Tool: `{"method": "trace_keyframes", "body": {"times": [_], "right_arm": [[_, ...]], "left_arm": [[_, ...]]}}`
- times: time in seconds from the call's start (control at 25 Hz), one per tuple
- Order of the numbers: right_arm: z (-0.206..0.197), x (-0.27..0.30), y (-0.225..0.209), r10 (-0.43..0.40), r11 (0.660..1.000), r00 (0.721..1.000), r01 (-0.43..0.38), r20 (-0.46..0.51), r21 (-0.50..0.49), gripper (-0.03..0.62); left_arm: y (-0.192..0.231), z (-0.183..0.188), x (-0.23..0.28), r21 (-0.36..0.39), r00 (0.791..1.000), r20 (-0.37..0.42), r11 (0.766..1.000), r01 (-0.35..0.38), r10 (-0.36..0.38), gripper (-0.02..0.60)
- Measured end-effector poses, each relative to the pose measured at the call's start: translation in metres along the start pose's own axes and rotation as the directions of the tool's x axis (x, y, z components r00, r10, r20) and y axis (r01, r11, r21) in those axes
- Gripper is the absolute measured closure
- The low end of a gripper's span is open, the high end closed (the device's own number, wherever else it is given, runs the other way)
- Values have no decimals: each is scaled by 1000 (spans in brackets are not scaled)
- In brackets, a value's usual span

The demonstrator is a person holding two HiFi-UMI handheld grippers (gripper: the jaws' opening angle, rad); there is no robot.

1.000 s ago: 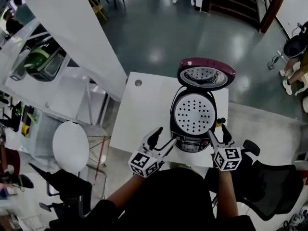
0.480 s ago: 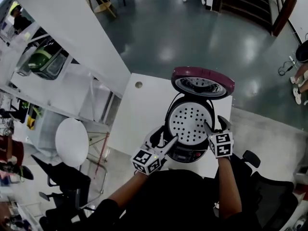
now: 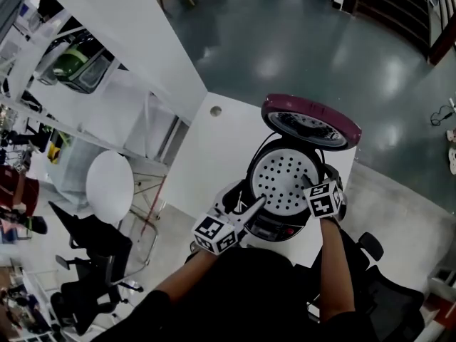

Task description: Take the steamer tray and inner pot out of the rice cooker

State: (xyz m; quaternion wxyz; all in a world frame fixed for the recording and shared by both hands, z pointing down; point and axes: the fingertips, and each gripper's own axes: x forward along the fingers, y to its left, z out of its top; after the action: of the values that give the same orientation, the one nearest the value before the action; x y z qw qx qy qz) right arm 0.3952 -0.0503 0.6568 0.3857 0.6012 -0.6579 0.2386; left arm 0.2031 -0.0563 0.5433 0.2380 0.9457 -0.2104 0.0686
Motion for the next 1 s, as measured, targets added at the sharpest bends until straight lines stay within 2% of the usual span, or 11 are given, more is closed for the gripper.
{"method": "trace_keyframes", "body": {"times": [0.32, 0.52, 0.8, 0.88, 1.0], "right_arm": [[-17, 21, -1, -26, 998, 994, 21, -104, -54, 345], [-33, 31, 2, -78, 986, 979, 48, -190, -158, 345], [-37, 33, -4, -194, 940, 959, 122, -206, -317, 359], [-38, 31, -8, -217, 934, 955, 144, -201, -327, 393], [-40, 28, -12, -224, 943, 954, 160, -199, -292, 393]], "left_arm": [[-3, -18, 1, -39, 996, -60, 997, 62, -64, 302], [-8, -13, 5, -12, 991, -66, 993, 116, -116, 302], [11, -13, -8, -27, 993, -73, 996, 88, -90, 302], [17, -11, -12, -27, 994, -70, 997, 77, -79, 302], [23, -9, -16, -34, 995, -63, 997, 70, -72, 302]]}}
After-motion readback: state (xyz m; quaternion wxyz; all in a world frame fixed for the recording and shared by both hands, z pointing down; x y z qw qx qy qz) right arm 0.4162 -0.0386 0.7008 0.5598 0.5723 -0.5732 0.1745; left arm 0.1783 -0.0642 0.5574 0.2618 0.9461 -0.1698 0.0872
